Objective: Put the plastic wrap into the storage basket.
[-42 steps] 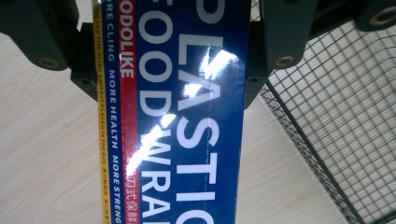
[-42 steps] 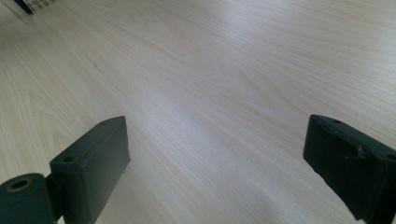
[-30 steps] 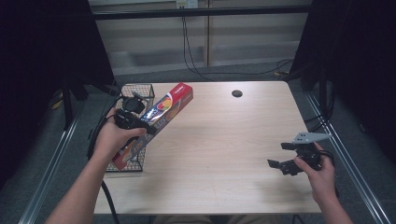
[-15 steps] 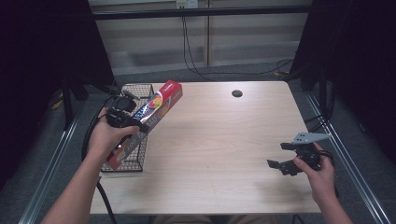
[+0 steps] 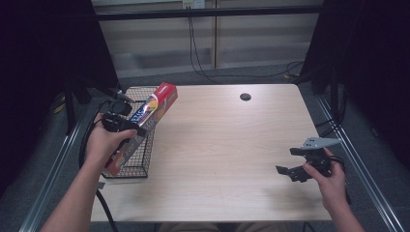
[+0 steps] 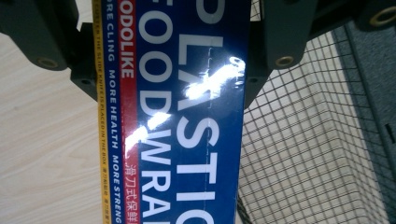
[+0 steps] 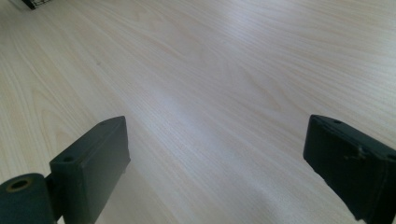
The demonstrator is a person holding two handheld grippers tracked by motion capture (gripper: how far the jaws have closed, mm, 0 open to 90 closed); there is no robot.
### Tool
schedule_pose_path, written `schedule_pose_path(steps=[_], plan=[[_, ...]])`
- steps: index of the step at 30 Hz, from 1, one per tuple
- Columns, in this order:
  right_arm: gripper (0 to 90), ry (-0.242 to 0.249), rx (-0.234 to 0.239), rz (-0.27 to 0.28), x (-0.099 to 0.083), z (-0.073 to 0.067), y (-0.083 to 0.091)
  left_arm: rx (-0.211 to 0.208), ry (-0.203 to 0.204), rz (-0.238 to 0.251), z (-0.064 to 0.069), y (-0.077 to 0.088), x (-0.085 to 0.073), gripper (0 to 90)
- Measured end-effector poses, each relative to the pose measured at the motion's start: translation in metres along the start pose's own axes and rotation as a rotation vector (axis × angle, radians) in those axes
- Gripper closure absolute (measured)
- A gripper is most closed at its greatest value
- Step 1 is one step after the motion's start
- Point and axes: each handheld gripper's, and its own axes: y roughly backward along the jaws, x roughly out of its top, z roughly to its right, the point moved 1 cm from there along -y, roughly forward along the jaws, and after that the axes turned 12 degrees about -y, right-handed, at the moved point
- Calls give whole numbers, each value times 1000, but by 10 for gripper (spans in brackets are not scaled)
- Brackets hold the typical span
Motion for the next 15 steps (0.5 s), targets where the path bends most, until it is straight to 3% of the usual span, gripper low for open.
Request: schedule_pose_path(steps=[15], plan=[[65,2,8,-2,-1,-2,-3,47,72,0,-9,1,-7,427]])
